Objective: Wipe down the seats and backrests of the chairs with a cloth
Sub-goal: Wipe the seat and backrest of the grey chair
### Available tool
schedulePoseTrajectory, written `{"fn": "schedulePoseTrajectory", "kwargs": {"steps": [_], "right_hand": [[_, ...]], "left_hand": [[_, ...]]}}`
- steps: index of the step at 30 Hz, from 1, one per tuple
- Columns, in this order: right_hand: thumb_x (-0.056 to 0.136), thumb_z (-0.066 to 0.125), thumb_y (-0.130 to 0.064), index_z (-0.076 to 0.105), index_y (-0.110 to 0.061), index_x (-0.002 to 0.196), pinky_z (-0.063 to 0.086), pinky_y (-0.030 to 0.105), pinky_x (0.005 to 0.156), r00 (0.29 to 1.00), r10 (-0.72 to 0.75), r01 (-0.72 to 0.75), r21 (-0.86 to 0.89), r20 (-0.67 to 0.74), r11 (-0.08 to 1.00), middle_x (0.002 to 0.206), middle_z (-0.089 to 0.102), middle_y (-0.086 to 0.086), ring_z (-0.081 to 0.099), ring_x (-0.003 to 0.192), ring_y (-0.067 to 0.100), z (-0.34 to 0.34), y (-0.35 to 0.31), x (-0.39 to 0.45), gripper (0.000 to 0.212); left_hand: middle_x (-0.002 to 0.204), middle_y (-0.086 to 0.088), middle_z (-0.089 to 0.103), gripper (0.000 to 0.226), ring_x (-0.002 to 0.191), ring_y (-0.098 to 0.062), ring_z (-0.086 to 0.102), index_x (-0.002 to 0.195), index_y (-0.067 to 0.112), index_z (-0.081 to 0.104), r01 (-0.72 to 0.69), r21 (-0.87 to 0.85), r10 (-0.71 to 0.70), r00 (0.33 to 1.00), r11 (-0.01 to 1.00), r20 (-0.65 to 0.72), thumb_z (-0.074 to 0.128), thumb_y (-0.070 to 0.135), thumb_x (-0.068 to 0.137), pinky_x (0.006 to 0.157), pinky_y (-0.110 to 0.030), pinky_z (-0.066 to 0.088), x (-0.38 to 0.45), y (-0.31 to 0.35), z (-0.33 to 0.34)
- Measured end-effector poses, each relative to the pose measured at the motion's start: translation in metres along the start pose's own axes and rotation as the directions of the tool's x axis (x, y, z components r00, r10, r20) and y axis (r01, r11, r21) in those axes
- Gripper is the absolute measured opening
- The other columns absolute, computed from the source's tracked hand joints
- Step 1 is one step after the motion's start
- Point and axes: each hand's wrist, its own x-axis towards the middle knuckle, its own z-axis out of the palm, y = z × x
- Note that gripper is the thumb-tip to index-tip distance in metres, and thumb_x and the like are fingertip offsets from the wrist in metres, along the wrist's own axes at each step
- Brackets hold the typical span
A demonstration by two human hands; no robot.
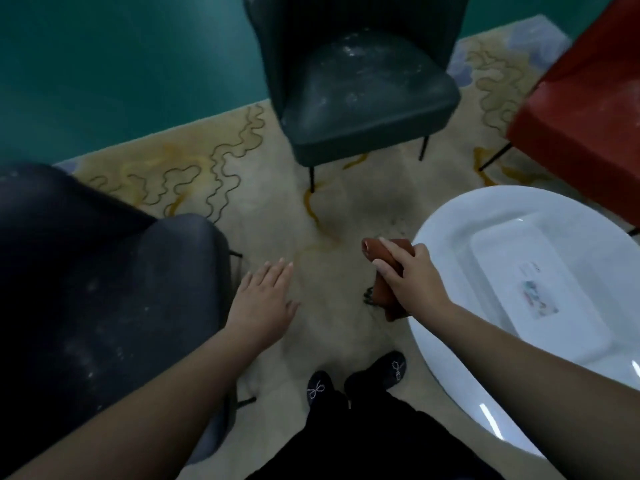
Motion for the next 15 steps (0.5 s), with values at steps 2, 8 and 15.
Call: {"fn": "schedulePoseTrajectory", "kwargs": {"steps": [2, 8, 15], "right_hand": [[0.092, 0.051, -0.055, 0.041, -0.047, 0.141, 0.039, 0.027, 0.089, 0.997, -0.061, 0.062, -0.015, 0.057, 0.998, 0.12, 0.037, 0.0, 0.044, 0.095, 0.014, 0.019, -0.026, 0.003, 0.05], [0.093, 0.051, -0.053, 0.042, -0.045, 0.14, 0.035, 0.025, 0.086, 0.946, -0.266, 0.278, -0.044, 0.185, 0.959, 0.114, 0.031, -0.004, 0.04, 0.095, 0.012, 0.065, -0.091, 0.011, 0.049], [0.088, 0.048, -0.061, 0.037, -0.052, 0.138, 0.042, 0.031, 0.087, 0.808, -0.452, 0.512, -0.072, 0.377, 0.856, 0.112, 0.031, -0.005, 0.045, 0.097, 0.017, 0.104, -0.154, 0.048, 0.052]], "left_hand": [[0.162, 0.005, 0.005, 0.069, 0.148, -0.016, 0.003, 0.154, 0.024, 0.004, 0.077, -0.054, -0.077, 0.997, 0.996, -0.007, 0.033, 0.051, 0.097, 0.119, -0.04, 0.006, -0.022, -0.024, 0.004], [0.162, 0.004, 0.004, 0.067, 0.148, -0.017, 0.003, 0.154, 0.023, 0.004, 0.304, -0.132, -0.31, 0.951, 0.943, -0.021, 0.029, 0.051, 0.098, 0.12, -0.04, 0.007, -0.077, -0.079, 0.021], [0.161, 0.004, 0.008, 0.068, 0.148, -0.018, 0.007, 0.154, 0.023, 0.007, 0.58, -0.268, -0.602, 0.799, 0.769, 0.002, 0.036, 0.049, 0.097, 0.119, -0.041, 0.01, -0.121, -0.104, 0.036]]}}
